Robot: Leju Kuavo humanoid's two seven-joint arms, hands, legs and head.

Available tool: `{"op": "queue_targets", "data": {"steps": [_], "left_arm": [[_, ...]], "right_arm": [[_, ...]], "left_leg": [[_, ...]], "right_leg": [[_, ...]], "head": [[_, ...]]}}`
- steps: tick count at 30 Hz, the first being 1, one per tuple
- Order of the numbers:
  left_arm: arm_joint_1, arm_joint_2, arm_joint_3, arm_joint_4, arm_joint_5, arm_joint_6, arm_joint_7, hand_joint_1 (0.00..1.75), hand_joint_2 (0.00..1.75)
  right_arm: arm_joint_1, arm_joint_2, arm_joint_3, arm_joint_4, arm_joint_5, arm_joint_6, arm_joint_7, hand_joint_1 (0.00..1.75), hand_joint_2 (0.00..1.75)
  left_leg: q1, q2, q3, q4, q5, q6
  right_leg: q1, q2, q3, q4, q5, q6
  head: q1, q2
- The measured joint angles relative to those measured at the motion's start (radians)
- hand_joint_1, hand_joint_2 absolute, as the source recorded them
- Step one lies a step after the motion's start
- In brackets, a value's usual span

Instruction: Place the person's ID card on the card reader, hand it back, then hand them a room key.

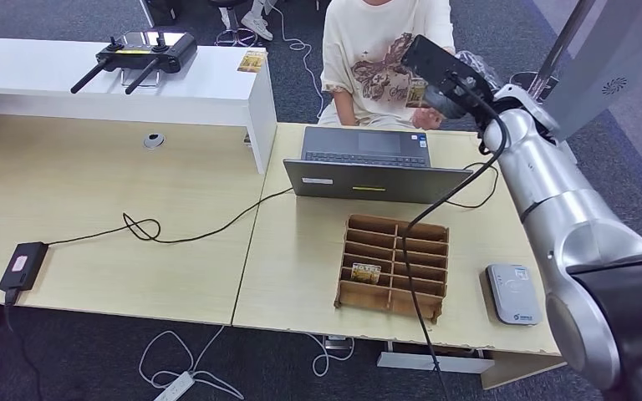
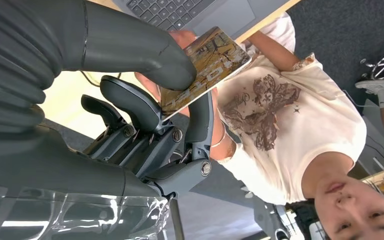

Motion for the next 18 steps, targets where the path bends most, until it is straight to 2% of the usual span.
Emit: {"op": "queue_targets", "data": {"steps": [3,5,6,8,11,13,16,18], "left_arm": [[0.0,0.0,0.0,0.0,0.0,0.0,0.0,0.0,0.0],[0.0,0.0,0.0,0.0,0.0,0.001,0.0,0.0,0.0],[0.0,0.0,0.0,0.0,0.0,0.001,0.0,0.0,0.0],[0.0,0.0,0.0,0.0,0.0,0.0,-0.001,0.0,0.0],[0.0,0.0,0.0,0.0,-0.001,0.0,-0.003,0.0,0.0],[0.0,0.0,0.0,0.0,-0.002,-0.002,-0.003,0.0,0.0],[0.0,0.001,0.0,0.0,-0.006,-0.004,-0.003,0.0,0.0],[0.0,0.001,0.0,0.0,-0.007,-0.005,-0.003,0.0,0.0]], "right_arm": [[-0.008,0.0,0.0,0.007,0.002,-0.002,0.0,1.63,1.75],[-0.01,0.0,0.0,0.01,0.003,-0.005,-0.001,1.46,1.75],[-0.01,0.0,0.0,0.011,0.003,-0.006,-0.001,1.34,1.75],[-0.01,0.0,0.0,0.013,0.002,-0.007,-0.002,0.93,1.75],[-0.01,-0.001,0.0,0.014,0.002,-0.012,-0.003,0.41,1.75],[-0.01,-0.002,0.0,0.014,0.002,-0.017,-0.005,0.2,1.75],[-0.009,-0.006,0.0,0.017,0.002,-0.021,-0.01,0.0,1.75],[-0.007,-0.009,0.0,0.018,0.002,-0.022,-0.013,0.0,1.75]], "left_leg": [[0.0,0.0,0.0,0.0,0.0,0.0],[0.0,0.0,0.0,0.0,0.0,0.0],[0.0,0.0,0.0,0.0,0.0,0.0],[0.0,0.0,0.0,0.0,0.0,0.0],[0.0,0.0,0.0,0.0,0.0,0.0],[0.0,0.0,0.0,0.0,0.0,0.0],[0.0,0.0,0.0,0.0,0.0,0.0],[0.0,0.0,0.0,0.0,0.0,0.0]], "right_leg": [[0.0,0.0,0.0,0.0,0.0,0.0],[0.0,0.0,0.0,0.0,0.0,0.0],[0.0,0.0,0.0,0.0,0.0,0.0],[0.0,0.0,0.0,0.0,0.0,0.0],[0.0,0.0,0.0,0.0,0.0,0.0],[0.0,0.0,0.0,0.0,0.0,0.0],[0.0,0.0,0.0,0.0,0.0,0.0],[0.0,0.0,0.0,0.0,0.0,0.0]], "head": [[0.0,0.0],[0.0,0.0],[0.0,0.0],[0.0,0.0],[0.0,0.0],[0.0,0.0],[0.0,0.0],[0.0,0.0]]}}
